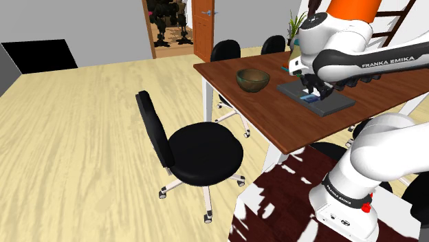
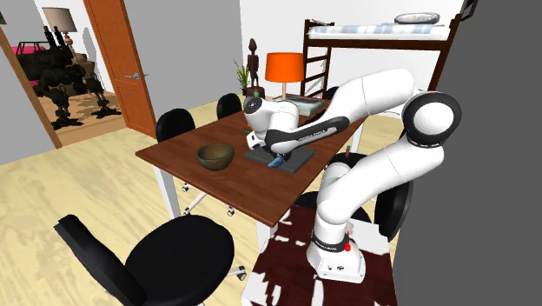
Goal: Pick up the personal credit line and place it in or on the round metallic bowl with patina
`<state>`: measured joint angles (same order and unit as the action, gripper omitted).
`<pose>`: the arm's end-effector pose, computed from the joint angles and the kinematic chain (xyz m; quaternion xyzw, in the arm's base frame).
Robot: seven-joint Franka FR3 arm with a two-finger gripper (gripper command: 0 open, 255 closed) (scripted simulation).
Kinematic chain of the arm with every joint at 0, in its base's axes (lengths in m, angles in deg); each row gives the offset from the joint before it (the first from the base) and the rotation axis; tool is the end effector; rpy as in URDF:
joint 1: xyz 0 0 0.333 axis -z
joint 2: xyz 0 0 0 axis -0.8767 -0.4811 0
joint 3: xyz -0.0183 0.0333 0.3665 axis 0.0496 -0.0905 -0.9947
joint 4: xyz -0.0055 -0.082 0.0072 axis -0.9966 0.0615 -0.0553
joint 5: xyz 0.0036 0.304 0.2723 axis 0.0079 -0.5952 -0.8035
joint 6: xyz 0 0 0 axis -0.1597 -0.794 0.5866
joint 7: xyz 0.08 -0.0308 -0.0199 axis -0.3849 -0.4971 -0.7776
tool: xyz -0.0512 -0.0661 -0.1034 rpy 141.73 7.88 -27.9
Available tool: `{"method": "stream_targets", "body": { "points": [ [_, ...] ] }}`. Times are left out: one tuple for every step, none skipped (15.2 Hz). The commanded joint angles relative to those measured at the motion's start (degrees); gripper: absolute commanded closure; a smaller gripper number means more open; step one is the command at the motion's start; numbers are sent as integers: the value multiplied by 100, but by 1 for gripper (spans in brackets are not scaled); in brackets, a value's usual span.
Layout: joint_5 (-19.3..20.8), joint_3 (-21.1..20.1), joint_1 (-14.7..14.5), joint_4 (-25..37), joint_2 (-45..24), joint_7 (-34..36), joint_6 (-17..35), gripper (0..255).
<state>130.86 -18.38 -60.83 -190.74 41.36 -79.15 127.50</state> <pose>0.2483 -0.1420 0.4361 0.7547 0.5895 -0.2279 0.1759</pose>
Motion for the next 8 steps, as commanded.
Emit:
{"method": "stream_targets", "body": {
  "points": [
    [-65, -43, -18, 123, 36, -86, -140, 255],
    [-94, -65, -24, 182, 59, -129, -210, 255],
    [-123, -86, -31, 242, 79, -172, -279, 255],
    [-150, -107, -37, 303, 97, -214, -348, 255],
    [-177, -127, -43, 365, 114, -255, -415, 255],
    [-203, -148, -48, 428, 128, -296, -482, 255],
    [-227, -168, -53, 492, 141, -337, -548, 255],
    [-251, -187, -58, 557, 151, -377, -613, 255]
  ]
}}
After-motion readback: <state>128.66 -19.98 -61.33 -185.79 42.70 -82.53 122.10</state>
